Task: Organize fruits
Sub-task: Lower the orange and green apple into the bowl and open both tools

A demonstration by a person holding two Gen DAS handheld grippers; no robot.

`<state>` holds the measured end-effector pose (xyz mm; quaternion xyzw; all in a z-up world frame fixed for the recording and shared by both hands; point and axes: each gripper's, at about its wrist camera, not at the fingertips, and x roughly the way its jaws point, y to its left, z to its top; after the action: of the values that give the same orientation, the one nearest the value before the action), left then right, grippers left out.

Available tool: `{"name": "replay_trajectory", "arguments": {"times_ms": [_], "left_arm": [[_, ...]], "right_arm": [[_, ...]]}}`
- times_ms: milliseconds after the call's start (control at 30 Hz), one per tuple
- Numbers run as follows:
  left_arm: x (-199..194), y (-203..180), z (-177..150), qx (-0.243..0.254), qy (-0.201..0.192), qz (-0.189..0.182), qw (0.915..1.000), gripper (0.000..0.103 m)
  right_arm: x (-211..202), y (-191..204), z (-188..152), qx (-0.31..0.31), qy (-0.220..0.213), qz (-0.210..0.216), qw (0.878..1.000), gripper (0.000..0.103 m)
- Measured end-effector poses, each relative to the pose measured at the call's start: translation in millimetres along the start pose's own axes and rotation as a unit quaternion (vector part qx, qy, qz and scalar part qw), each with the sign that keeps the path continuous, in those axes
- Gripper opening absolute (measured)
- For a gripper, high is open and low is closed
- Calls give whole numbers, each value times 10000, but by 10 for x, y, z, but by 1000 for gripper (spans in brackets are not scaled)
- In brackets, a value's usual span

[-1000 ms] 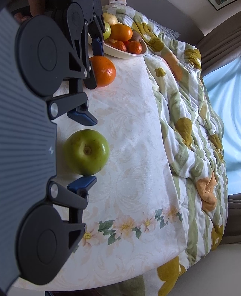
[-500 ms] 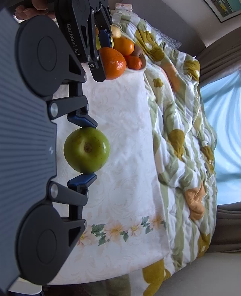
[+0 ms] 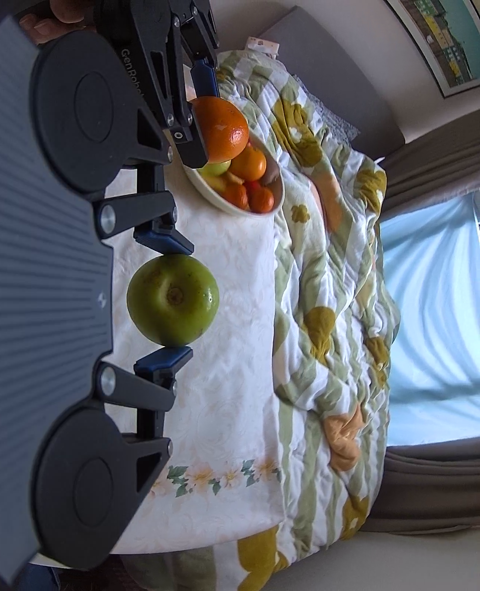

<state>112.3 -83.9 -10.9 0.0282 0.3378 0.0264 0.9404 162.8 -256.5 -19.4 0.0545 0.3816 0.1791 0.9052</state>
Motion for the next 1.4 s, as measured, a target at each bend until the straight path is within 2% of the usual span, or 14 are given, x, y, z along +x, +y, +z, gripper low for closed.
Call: {"name": "replay_trajectory", "arguments": {"times_ms": [300,567,833,1100,1400], "left_arm": [[-369,337,-122,-392,-162,409,9983,62],[-326,768,-107,-528,-169,498,9972,62],[-56,1266,73,-379,-94,254,9989,62],[385,1721,286,-140,55,-38,9999,62],[1002,1973,466,119,414,-395,9983,63]], "right_arm": [[-186,409,8,-417,-152,350,9984,69],[-128,805,43,-599,-166,476,9969,69],[134,1165,192,-450,-177,267,9985,69],[544,1480,377,-168,-95,-29,9998,69],[1025,1653,480,191,83,-373,9991,69]]}}
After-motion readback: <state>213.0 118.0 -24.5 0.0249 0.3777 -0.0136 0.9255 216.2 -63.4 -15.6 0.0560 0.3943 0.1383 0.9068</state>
